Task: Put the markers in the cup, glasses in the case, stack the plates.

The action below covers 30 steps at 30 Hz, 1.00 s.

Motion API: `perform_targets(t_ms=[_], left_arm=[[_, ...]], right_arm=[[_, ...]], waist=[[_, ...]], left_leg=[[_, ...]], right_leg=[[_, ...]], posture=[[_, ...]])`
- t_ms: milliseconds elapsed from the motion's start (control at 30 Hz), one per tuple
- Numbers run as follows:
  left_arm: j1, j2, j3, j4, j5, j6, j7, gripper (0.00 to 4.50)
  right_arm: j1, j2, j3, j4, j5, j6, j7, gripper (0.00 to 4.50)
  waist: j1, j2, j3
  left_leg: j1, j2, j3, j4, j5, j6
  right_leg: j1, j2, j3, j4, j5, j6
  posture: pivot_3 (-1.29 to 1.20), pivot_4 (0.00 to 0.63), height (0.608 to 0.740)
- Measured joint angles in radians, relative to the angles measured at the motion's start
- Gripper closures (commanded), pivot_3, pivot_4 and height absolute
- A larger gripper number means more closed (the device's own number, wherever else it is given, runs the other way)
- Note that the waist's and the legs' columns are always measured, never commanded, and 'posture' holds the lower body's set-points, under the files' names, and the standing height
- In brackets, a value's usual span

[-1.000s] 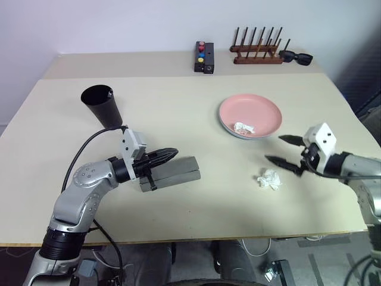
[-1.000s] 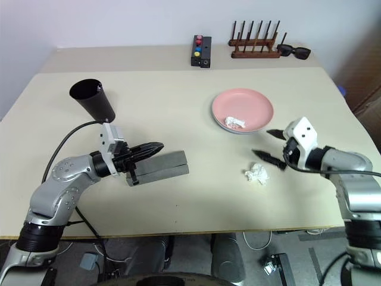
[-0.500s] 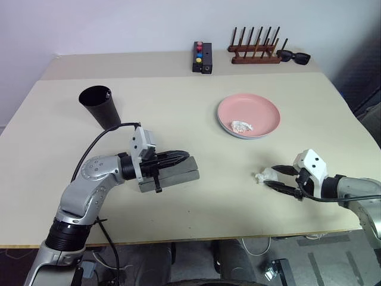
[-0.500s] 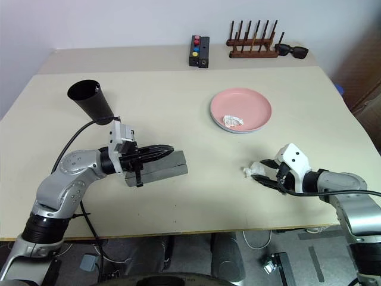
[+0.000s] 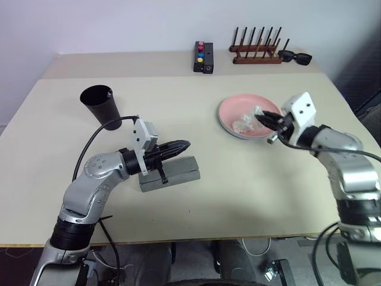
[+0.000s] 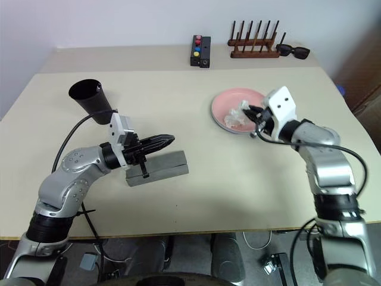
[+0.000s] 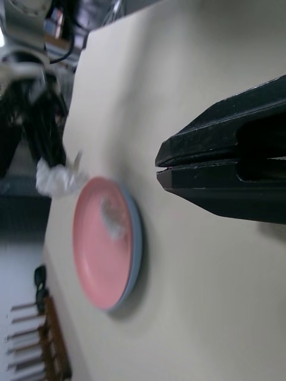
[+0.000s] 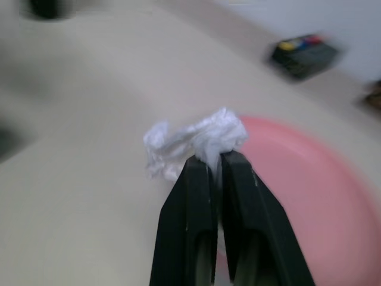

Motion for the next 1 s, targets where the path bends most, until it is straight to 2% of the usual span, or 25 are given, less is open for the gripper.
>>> perform_targets(t_ms=[100, 133, 200, 367, 533, 633, 800, 1000], left_arm=[[0.013, 0.000, 0.011, 0.004, 0.015, -0.010, 0.018, 4.50], [0.025, 0.000, 0.015, 0.004, 0.021, -0.022, 0.022, 4.50], [0.047, 0.000, 0.028, 0.004, 0.029, -0.035, 0.028, 4.50], [0.119, 0.002, 0.049, 0.000, 0.039, -0.063, 0.043, 4.50], [0.151, 0.030, 0.107, 0.003, 0.050, -0.097, 0.052, 4.50], [0.180, 0.070, 0.171, 0.008, 0.056, -0.120, 0.054, 4.50], [0.299, 0.140, 0.360, 0.042, 0.045, -0.137, 0.051, 4.50], [0.480, 0.168, 0.529, 0.066, 0.043, -0.163, 0.047, 4.50]], right_arm=[[-0.042, 0.052, 0.039, 0.182, -0.069, -0.086, -0.055, 4.46], [-0.060, 0.064, 0.049, 0.262, -0.086, -0.121, -0.068, 4.16], [-0.077, 0.066, 0.052, 0.366, -0.107, -0.174, -0.080, 3.45], [-0.110, 0.052, 0.041, 0.459, -0.110, -0.272, -0.073, 1.00], [-0.102, -0.008, 0.014, 0.453, -0.105, -0.335, -0.015, 1.00], [-0.057, -0.054, -0.024, 0.404, -0.056, -0.352, 0.074, 1.00], [0.109, -0.158, -0.121, 0.271, 0.102, -0.291, 0.288, 1.00], [0.258, -0.225, -0.208, 0.224, 0.180, -0.208, 0.392, 1.00]], waist=[[-0.006, 0.000, 0.000], [-0.007, 0.000, 0.000], [-0.008, 0.001, 0.000], [-0.012, 0.001, 0.000], [-0.008, 0.001, 0.000], [-0.008, 0.001, 0.000], [-0.011, 0.001, 0.001], [-0.010, 0.001, 0.001]], left_leg=[[0.000, 0.000, 0.000, -0.001, 0.000, 0.000], [0.000, 0.000, 0.001, -0.001, 0.000, 0.000], [0.000, 0.000, 0.001, -0.001, 0.000, 0.000], [0.000, 0.000, 0.001, -0.001, 0.000, 0.000], [0.000, 0.000, 0.001, -0.001, 0.000, 0.000], [0.000, 0.000, 0.001, -0.001, 0.000, 0.000], [0.000, 0.001, 0.001, -0.002, 0.000, 0.001], [0.001, 0.001, 0.001, 0.000, -0.001, 0.000]], right_leg=[[-0.001, 0.000, 0.000, -0.001, 0.000, 0.001], [-0.001, 0.000, 0.000, -0.001, 0.001, 0.001], [-0.001, 0.000, 0.000, 0.000, 0.001, 0.001], [-0.001, 0.000, 0.000, 0.001, 0.001, 0.001], [-0.001, 0.000, 0.000, 0.000, 0.001, 0.001], [-0.001, 0.000, 0.000, 0.000, 0.000, 0.001], [-0.001, 0.000, 0.000, 0.000, 0.000, 0.000], [0.000, 0.000, 0.000, 0.000, -0.001, 0.000]], posture=[[0.00, 0.150, 0.734], [0.00, 0.150, 0.734], [0.00, 0.150, 0.734], [0.00, 0.150, 0.734], [0.00, 0.150, 0.734], [0.00, 0.150, 0.734], [0.00, 0.150, 0.734], [0.00, 0.150, 0.734]])
